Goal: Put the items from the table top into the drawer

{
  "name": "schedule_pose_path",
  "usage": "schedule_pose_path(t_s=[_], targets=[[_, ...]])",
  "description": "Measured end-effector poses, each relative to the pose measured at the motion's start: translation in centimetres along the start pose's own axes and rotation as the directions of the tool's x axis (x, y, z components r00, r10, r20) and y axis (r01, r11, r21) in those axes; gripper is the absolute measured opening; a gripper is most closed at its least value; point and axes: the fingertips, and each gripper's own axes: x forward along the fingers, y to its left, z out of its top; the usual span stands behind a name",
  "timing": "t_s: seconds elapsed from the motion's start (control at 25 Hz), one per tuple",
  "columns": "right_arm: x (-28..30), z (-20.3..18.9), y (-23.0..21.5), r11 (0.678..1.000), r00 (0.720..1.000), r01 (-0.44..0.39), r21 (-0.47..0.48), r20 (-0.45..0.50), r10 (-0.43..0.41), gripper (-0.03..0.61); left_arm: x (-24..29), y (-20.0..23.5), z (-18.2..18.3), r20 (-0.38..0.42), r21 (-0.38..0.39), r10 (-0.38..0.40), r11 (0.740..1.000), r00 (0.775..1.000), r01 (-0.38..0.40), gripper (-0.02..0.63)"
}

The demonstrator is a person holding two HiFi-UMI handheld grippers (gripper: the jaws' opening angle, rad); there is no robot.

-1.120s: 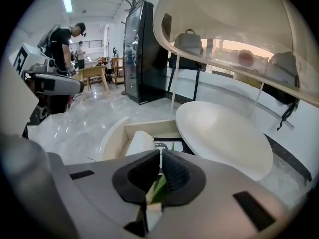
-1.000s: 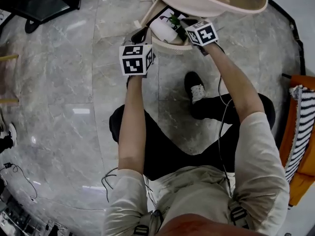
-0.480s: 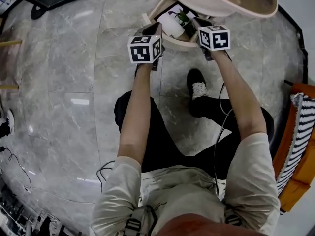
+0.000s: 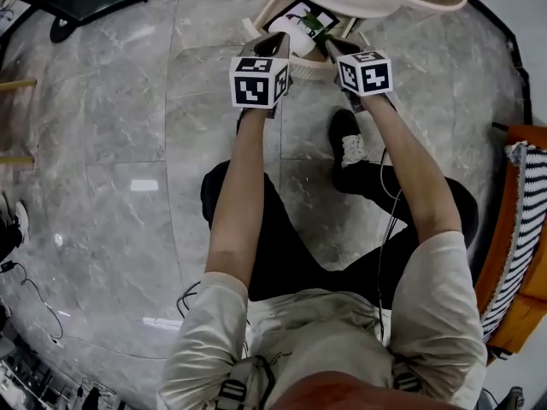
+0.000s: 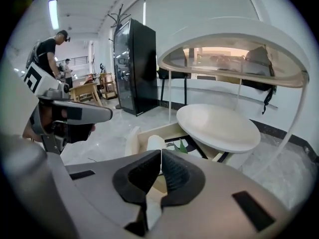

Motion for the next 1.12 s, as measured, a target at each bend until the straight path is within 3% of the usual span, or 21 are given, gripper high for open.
schedule_pose_path(t_s=[0.08, 0.24, 0.36, 0.52, 0.6, 0.68, 0.76, 0.88, 1.12], targets=[[-0.4, 0.4, 0.5, 1.000, 1.000, -0.001, -0.017, -0.005, 0.001, 0.034, -0.3, 0.3, -0.1, 0.001, -0.002, 0.009, 1.000, 1.000, -0.009, 0.021], [-0.4, 2.8, 0.7, 1.000, 1.000, -0.018, -0.023, 0.002, 0.018, 0.034, 0.1, 0.4, 0.7, 0.041, -0.081, 0.009, 0.997, 0.999, -0.005, 0.021], [1.3, 5.4, 1.3, 0.994, 0.997, -0.075, -0.076, -0.010, 0.074, 0.034, 1.2, 0.8, 0.8, 0.036, -0.079, 0.025, 0.997, 0.999, -0.022, 0.021], [3.8, 8.9, 1.6, 0.992, 0.993, -0.115, 0.050, 0.022, 0.114, 0.034, 1.6, 2.7, 0.9, 0.026, -0.092, 0.083, 0.993, 0.996, -0.081, 0.021], [3.0, 9.9, 3.1, 0.985, 0.986, -0.166, 0.050, 0.032, 0.164, 0.034, 0.3, 4.5, 1.4, 0.001, -0.104, 0.145, 0.984, 0.989, -0.145, 0.021], [1.3, 11.3, 4.8, 0.973, 0.973, -0.231, 0.012, 0.034, 0.230, 0.034, -1.9, 6.2, 3.2, -0.043, -0.084, 0.207, 0.974, 0.977, -0.210, 0.021], [-0.7, 12.7, 4.6, 0.969, 0.969, -0.246, 0.041, 0.032, 0.244, 0.034, -3.9, 6.7, 5.7, -0.109, -0.029, 0.242, 0.969, 0.964, -0.246, 0.021], [-4.3, 14.8, 2.4, 0.970, 0.981, -0.193, 0.146, 0.018, 0.192, 0.034, -6.0, 5.3, 10.0, -0.174, 0.019, 0.244, 0.969, 0.954, -0.245, 0.021], [-12.9, 18.7, -0.2, 0.969, 0.989, -0.085, 0.234, -0.100, 0.111, 0.034, -9.5, -0.7, 18.5, -0.289, 0.024, 0.206, 0.978, 0.935, -0.208, 0.021]])
